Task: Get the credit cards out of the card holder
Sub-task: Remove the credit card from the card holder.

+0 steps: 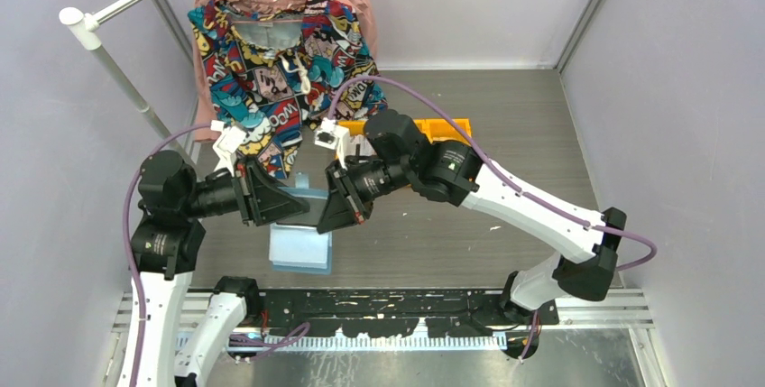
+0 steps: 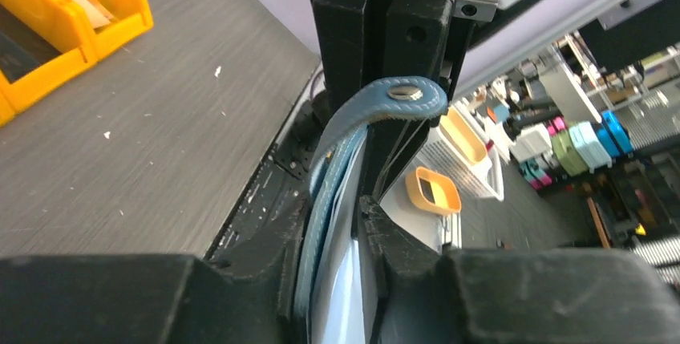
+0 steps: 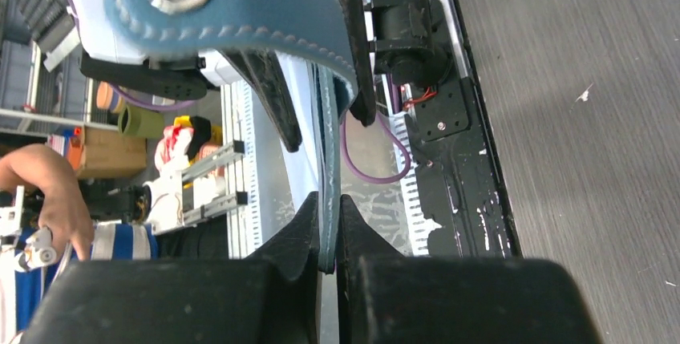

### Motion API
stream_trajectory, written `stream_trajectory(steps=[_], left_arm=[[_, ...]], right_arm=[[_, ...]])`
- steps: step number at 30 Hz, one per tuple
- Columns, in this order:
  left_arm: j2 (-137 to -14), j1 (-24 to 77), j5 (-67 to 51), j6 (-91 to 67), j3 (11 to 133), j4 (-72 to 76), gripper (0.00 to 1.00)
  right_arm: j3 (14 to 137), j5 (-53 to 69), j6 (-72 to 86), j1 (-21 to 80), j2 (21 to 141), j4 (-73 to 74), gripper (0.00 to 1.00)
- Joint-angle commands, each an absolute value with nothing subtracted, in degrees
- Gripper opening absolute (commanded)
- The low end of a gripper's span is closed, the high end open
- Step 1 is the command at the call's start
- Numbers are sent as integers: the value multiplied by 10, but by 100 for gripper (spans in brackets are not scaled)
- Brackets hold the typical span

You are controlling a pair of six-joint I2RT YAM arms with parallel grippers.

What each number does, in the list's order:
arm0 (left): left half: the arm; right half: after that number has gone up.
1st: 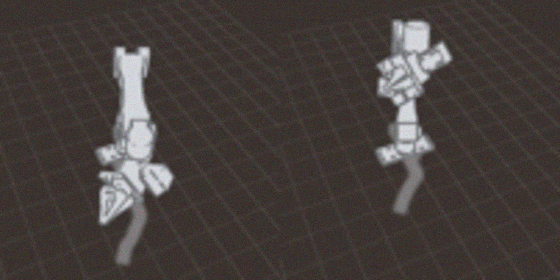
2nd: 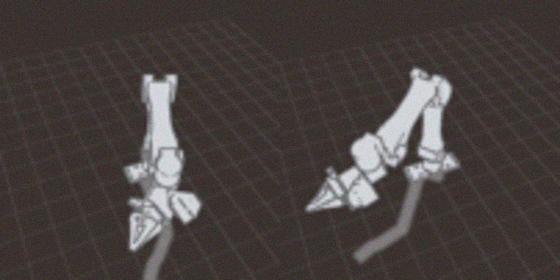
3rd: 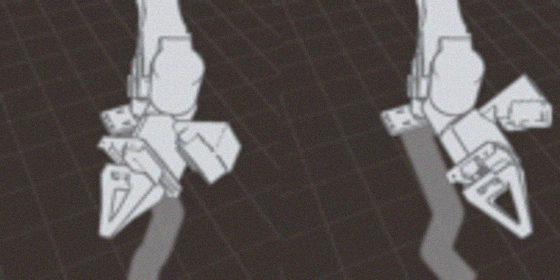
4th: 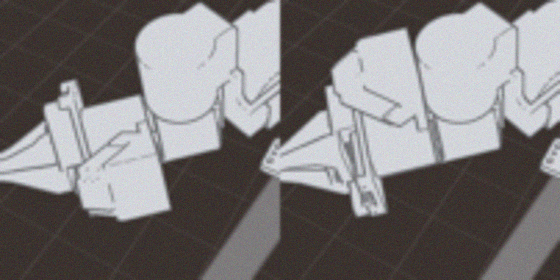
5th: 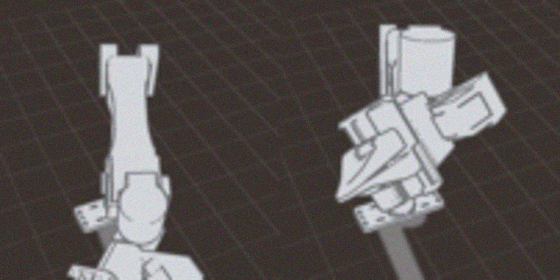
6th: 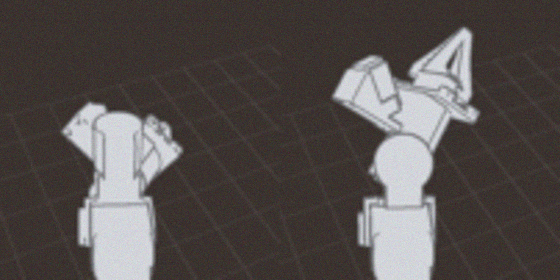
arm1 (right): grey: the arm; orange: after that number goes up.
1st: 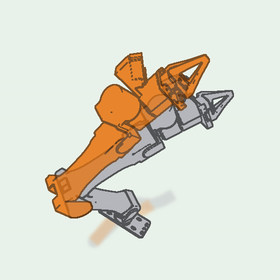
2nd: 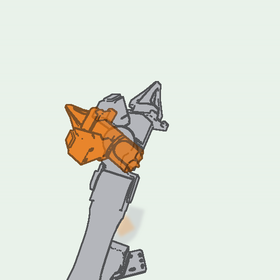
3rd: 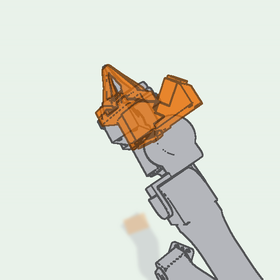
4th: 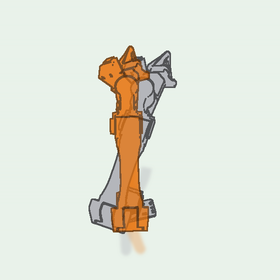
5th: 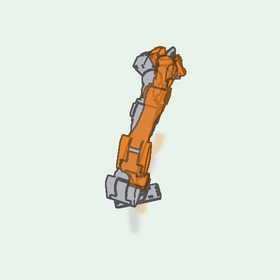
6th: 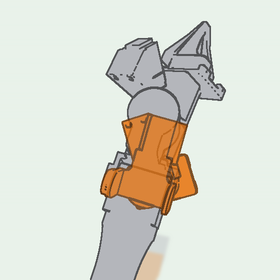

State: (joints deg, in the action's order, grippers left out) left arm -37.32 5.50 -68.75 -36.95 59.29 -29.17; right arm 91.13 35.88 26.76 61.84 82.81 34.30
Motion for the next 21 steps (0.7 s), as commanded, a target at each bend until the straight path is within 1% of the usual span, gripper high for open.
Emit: stream_trajectory(steps=[1,4,5,6,8,9,10,11,13,14,17,21], left_arm=[[-376,55,-782,-358,592,-271,22],[-380,55,-814,-328,589,-303,3],[-381,55,-815,-322,588,-310,0],[-381,54,-810,-321,588,-313,0],[-378,54,-783,-320,591,-311,0],[-372,54,-760,-324,592,-304,0],[-366,55,-726,-328,590,-295,0],[-358,55,-683,-330,588,-287,0],[-342,54,-589,-332,582,-277,0],[-338,54,-547,-338,578,-273,0],[-333,55,-453,-366,567,-249,0],[-324,55,-382,-409,549,-208,0]], right_arm=[[976,385,212,626,843,407,1],[1009,383,191,626,861,436,1],[1018,381,183,626,866,445,3],[1024,378,179,626,870,451,9],[1031,336,189,621,868,448,38],[1026,296,212,612,861,435,48],[1018,257,242,602,847,414,55],[998,211,278,591,828,381,59],[933,101,354,581,768,294,61],[886,64,386,580,724,240,64],[739,46,500,582,655,44,65],[644,54,595,605,661,-121,64]])
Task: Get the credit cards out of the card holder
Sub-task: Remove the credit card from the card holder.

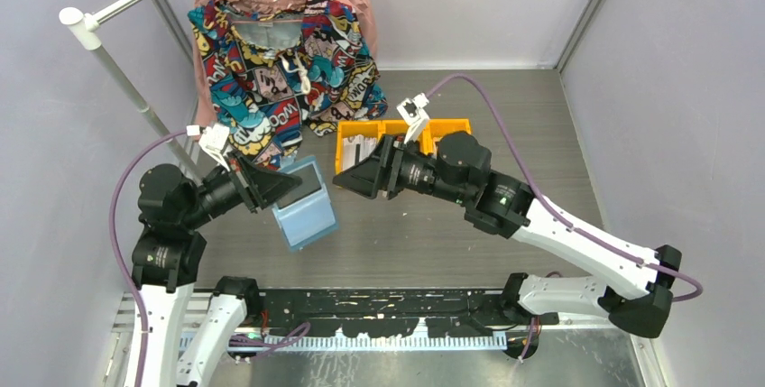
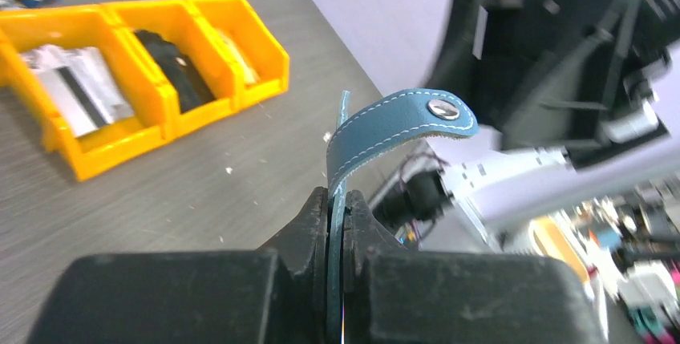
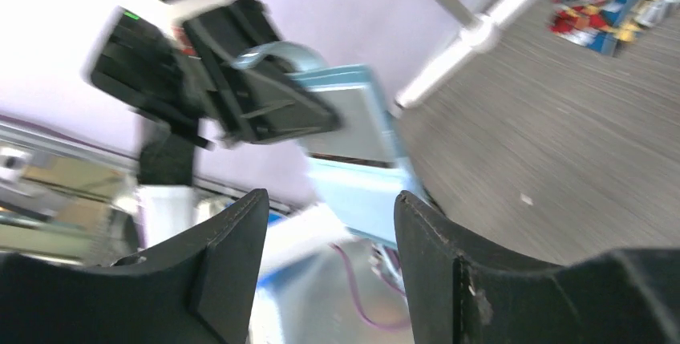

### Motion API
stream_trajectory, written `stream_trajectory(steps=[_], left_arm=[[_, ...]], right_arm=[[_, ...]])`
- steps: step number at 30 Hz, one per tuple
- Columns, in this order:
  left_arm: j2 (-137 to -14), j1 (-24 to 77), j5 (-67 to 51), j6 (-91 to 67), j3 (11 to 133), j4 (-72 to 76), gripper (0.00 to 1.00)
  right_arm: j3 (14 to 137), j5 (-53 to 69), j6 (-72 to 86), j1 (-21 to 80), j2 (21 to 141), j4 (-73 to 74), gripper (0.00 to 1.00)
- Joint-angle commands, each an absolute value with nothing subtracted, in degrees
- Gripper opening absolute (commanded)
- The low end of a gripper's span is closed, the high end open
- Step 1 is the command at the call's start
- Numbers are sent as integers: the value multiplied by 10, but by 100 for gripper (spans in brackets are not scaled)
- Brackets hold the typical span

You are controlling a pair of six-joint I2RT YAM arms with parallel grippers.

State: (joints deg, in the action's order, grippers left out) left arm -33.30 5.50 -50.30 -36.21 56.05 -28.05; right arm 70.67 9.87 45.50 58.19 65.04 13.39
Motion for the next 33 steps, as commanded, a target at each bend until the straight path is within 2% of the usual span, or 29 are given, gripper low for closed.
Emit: stream_trajectory(steps=[1,8,27,33], left_arm=[[-323,54,-373,-417,547,-205,0],[-324,55,-365,-476,535,-181,0],[-317,54,-362,-573,552,-156,0],[-315,54,-372,-602,549,-135,0]], right_arm=[[632,54,609,612,667,-152,63],[597,63,696,627,733,-297,60],[582,31,807,626,818,-400,51],[562,-30,835,626,834,-459,46]])
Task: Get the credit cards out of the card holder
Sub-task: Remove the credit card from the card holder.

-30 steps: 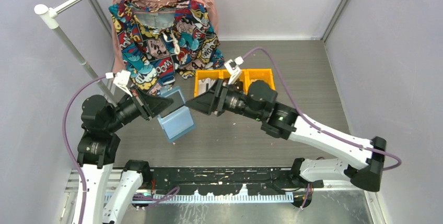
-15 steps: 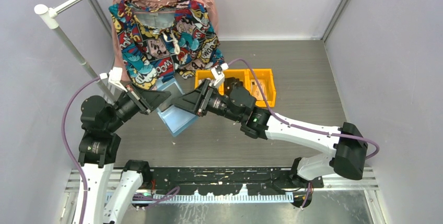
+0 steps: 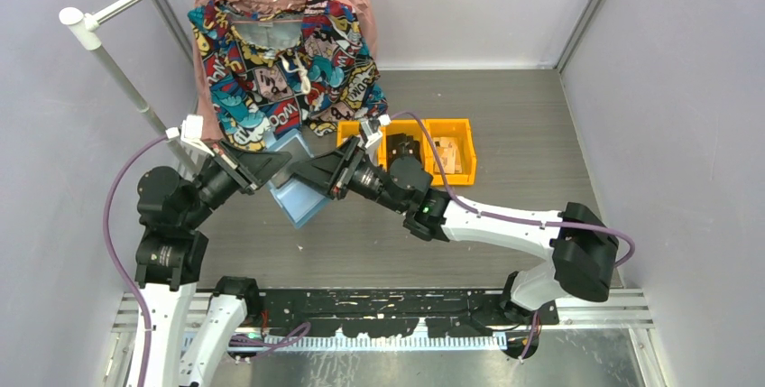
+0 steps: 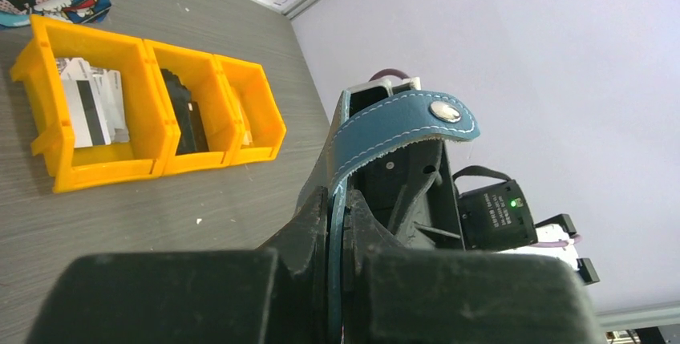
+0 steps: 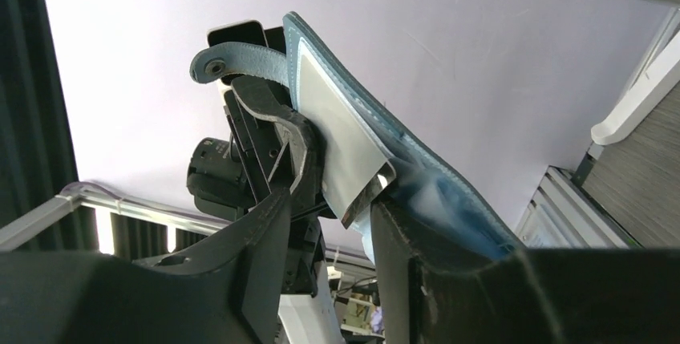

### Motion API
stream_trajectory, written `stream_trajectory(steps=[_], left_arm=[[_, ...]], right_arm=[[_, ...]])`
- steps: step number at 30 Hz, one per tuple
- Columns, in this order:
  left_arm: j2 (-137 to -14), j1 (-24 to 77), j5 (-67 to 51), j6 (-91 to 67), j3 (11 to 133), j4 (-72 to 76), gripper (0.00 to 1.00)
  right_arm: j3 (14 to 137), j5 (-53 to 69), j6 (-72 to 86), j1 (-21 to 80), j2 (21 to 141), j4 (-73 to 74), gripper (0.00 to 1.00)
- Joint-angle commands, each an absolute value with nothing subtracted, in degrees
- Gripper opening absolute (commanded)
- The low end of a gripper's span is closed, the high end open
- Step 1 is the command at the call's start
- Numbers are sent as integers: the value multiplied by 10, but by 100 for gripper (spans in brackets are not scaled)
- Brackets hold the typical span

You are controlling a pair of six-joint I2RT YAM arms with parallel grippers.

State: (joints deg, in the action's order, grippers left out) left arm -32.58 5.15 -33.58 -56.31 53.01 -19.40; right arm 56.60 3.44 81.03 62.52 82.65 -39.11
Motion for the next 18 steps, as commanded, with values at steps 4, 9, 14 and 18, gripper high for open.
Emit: stream_trajectory(steps=[4,9,14,18], left_arm=[[-311,54,-384,-610,543,-140,0],[-305,54,-391,-611,538,-156,0],[-304,54,-387,-607,532,-163,5],[-305,55,-380,-613,531,-163,11]], right_arm=[[560,-61,844,627,843,-504,39],[550,-85,847,626,848,-566,22],[551,-69,841,628,853,-585,8],[540,-63,821,632,839,-578,1]])
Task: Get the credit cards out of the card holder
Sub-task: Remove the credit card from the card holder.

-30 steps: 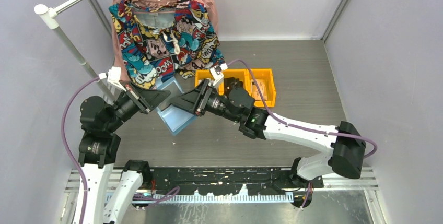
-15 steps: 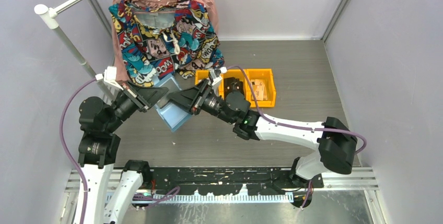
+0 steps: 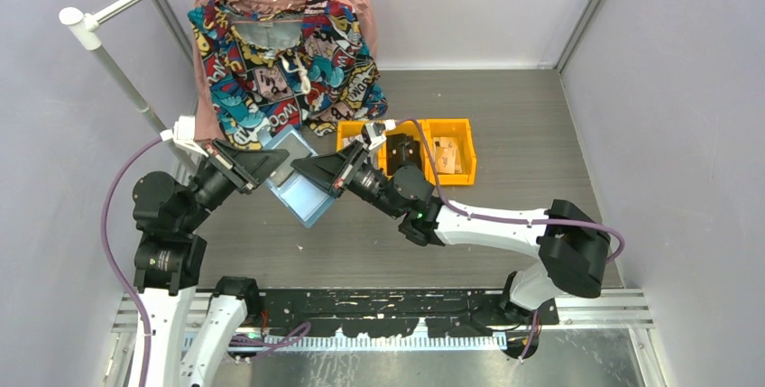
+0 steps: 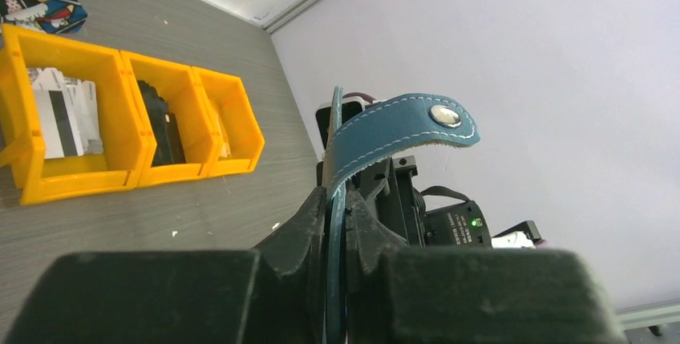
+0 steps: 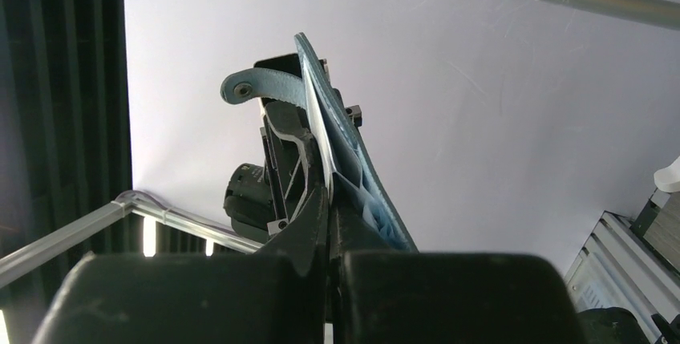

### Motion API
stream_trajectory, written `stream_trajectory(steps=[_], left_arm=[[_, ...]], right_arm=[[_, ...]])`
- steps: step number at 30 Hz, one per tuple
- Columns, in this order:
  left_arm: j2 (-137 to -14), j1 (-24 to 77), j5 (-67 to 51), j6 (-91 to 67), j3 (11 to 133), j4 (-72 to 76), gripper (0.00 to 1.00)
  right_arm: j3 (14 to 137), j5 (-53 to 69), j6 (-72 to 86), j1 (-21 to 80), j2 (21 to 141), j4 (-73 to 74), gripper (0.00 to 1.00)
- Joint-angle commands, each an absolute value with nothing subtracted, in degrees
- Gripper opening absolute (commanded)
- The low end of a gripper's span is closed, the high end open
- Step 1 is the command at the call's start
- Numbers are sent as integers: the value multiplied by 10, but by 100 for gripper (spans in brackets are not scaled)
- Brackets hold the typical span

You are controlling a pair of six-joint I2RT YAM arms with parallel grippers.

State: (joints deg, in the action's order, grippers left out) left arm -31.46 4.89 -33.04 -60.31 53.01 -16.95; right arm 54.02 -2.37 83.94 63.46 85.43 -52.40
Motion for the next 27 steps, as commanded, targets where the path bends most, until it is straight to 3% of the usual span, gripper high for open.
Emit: stream_trajectory(steps=[1,8,17,18,21,27], left_arm=[[-305,55,-376,-615,531,-164,12],[-312,54,-364,-644,528,-131,16],[-314,55,-359,-648,524,-128,13],[-313,55,-357,-648,524,-128,13],[-313,55,-354,-651,522,-127,8],[-315,55,-355,-655,528,-134,1]], right_arm=[[538,-56,816,632,835,-571,1],[517,-13,791,641,817,-552,1],[505,25,770,651,801,-535,1],[502,25,770,651,800,-535,3],[496,16,769,655,795,-540,21],[515,18,769,655,806,-565,31]])
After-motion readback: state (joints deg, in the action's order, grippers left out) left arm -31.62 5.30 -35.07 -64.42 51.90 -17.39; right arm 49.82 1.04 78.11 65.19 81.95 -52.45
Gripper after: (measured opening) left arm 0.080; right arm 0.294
